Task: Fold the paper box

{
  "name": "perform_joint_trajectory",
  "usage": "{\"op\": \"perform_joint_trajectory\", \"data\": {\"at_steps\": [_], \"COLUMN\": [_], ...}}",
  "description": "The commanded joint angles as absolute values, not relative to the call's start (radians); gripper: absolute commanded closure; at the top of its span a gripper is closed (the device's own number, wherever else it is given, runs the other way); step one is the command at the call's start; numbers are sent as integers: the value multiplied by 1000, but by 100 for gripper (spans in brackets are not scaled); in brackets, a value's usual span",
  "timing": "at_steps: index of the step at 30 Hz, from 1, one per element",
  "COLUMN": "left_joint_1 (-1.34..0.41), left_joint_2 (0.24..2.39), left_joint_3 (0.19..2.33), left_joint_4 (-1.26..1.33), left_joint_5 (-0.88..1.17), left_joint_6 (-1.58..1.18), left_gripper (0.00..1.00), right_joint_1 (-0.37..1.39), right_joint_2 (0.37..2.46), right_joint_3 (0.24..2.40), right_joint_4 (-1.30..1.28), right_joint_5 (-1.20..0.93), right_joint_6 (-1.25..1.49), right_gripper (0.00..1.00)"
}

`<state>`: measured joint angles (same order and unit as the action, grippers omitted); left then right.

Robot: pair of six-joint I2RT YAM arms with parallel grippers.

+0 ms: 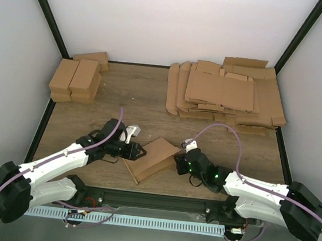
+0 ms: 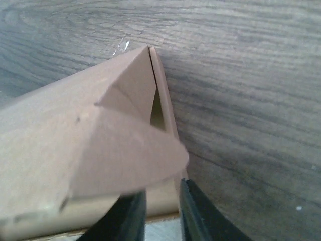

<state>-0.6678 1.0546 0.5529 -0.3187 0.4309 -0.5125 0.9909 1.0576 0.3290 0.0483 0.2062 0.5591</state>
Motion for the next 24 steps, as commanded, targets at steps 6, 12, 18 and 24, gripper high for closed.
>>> {"op": "perform_joint_trajectory", "data": {"at_steps": [6, 12, 18, 24], "left_joint_1": [-705, -721, -744, -765], "left_joint_2": [1098, 1126, 1134, 1160], "left_joint_3": [524, 498, 495, 507], "left_joint_4": [-237, -209, -204, -217], "left_joint_5": [369, 335, 313, 281], "left_joint_6": [-538, -545, -545, -536], "left_gripper": [62, 63, 62, 63], "right_joint_1": [997, 997, 997, 974], "right_joint_2": [1000, 942, 749, 829], "right_joint_3": [406, 403, 480, 665], "right_joint_4": [-165, -275, -435, -530], "right_joint_5": [77, 0, 78, 121], "right_joint_6": [627, 732, 741, 654], "right_gripper": [56, 51, 30, 16]}}
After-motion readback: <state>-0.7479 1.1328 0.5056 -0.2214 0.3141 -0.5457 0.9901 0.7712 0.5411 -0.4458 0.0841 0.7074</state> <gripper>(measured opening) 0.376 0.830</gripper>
